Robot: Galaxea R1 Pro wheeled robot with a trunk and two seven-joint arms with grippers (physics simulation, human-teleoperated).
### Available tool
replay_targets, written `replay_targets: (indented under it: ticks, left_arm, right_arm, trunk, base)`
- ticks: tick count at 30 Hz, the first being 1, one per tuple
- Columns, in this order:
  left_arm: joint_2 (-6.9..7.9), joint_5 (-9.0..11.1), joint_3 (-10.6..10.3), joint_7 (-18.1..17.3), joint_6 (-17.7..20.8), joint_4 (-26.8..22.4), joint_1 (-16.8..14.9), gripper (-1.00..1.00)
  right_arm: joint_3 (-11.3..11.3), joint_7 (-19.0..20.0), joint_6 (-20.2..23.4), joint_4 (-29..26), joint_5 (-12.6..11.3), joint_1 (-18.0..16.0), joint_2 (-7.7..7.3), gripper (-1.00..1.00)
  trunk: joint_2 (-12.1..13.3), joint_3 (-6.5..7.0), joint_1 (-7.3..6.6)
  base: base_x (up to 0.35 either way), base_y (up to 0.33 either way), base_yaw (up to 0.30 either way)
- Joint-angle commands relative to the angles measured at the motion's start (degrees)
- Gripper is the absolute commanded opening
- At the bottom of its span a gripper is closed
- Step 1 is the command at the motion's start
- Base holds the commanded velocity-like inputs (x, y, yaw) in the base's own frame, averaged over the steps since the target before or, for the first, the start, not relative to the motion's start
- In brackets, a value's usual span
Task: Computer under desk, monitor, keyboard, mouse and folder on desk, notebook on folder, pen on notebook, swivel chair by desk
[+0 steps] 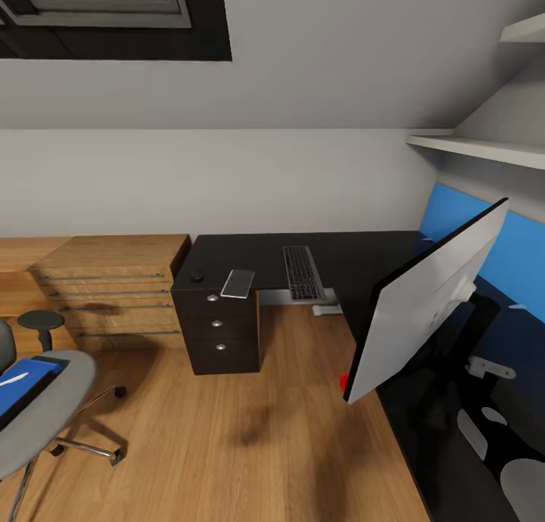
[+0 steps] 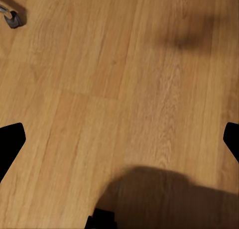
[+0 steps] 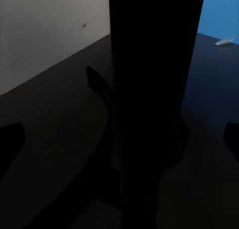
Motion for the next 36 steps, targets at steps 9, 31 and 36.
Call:
replay_targets:
  ticks: [9, 31, 36]
  left_arm:
    - [-0.04, 0.2, 0.3, -0.3, -0.1, 0.0, 0.0, 1.0]
    - [-0.01, 0.2, 0.3, -0.3, -0.1, 0.0, 0.0, 1.0]
    - [0.03, 0.2, 0.3, -0.3, -0.1, 0.0, 0.0, 1.0]
  right_arm:
    - [0.1, 0.0, -0.2, 0.1, -0.3, 0.0, 0.04, 1.0]
    - [0.0, 0.0, -2.0, 0.1, -0.3, 0.0, 0.04, 1.0]
    - [0.0, -0.1, -3.2, 0.1, -0.4, 0.0, -0.02, 1.0]
  trunk:
    - [0.0, -0.06, 0.0]
    - [0.0, -0.06, 0.0]
    - [0.0, -0.06, 0.0]
  base:
    - [0.012, 0.0, 0.0]
    - [0.018, -0.035, 0.0]
    - [0.005, -0.007, 0.0]
